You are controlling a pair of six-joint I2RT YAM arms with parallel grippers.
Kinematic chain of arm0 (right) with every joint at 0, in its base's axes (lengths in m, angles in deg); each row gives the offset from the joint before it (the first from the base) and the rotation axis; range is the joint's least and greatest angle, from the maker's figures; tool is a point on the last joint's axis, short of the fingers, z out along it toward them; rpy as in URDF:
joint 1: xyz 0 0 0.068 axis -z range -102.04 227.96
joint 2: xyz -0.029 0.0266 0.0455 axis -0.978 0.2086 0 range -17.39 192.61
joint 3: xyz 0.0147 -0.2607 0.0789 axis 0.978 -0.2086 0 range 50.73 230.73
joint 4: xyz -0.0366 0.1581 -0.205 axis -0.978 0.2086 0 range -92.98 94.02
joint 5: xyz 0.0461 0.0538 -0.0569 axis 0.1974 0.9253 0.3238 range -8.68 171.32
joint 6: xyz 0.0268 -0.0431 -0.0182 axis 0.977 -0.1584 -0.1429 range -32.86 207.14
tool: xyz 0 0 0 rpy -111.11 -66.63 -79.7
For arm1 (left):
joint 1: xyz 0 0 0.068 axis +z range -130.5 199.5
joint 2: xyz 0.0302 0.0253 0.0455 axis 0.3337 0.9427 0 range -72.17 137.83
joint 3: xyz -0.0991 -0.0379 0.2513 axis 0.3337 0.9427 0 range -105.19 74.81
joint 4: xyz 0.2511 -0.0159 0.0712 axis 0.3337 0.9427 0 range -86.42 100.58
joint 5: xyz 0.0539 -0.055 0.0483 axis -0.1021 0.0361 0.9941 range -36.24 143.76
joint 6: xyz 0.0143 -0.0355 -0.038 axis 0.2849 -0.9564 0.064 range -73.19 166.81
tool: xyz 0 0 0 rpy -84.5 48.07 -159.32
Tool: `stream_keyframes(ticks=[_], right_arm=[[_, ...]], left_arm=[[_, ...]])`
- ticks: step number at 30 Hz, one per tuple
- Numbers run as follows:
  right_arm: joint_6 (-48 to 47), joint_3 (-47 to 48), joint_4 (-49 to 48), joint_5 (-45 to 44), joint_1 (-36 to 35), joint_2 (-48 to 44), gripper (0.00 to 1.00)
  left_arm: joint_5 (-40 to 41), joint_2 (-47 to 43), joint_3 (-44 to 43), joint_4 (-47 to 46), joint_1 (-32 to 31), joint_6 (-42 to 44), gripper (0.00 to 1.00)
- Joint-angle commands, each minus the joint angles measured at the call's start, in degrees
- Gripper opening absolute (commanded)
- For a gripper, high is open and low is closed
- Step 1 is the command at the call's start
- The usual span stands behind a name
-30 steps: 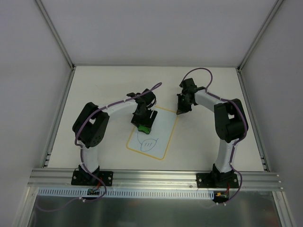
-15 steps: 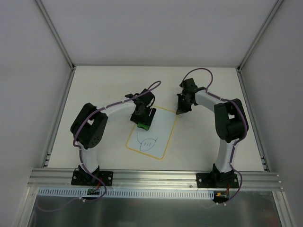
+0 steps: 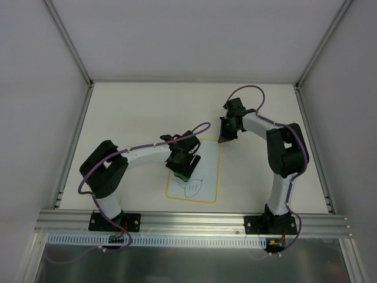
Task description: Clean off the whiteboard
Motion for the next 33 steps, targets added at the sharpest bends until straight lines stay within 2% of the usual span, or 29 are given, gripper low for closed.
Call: stream_keyframes(ticks=[1, 5, 11, 23, 28, 33], right_arm=[[0.1, -1.9, 1.4, -3.1, 0.5, 1.4, 0.00], [0.0, -1.4, 1.4, -3.0, 0.5, 1.4, 0.00], [-0.1, -0.6, 1.1, -2.9, 0.5, 1.3, 0.00], [0.2, 10.8, 1.5, -3.5, 1.4, 6.5, 0.00], [-0.8, 12.4, 1.3, -3.2, 1.4, 7.2, 0.00], [-2.2, 12.4, 1.3, -3.0, 1.4, 6.8, 0.00]], left_arm=[[-3.8, 5.4, 3.8, 7.3, -0.7, -2.9, 0.29], [-2.2, 10.1, -2.0, 7.3, 2.0, -1.4, 0.24], [-1.0, 16.6, -10.3, 7.2, 6.5, 0.9, 0.23], [0.5, 23.0, -26.7, 7.3, 12.5, 5.5, 0.23], [3.9, 18.6, -25.5, 7.3, 12.6, 8.8, 0.25], [6.6, 10.7, -17.5, 7.1, 9.4, 15.1, 0.25]])
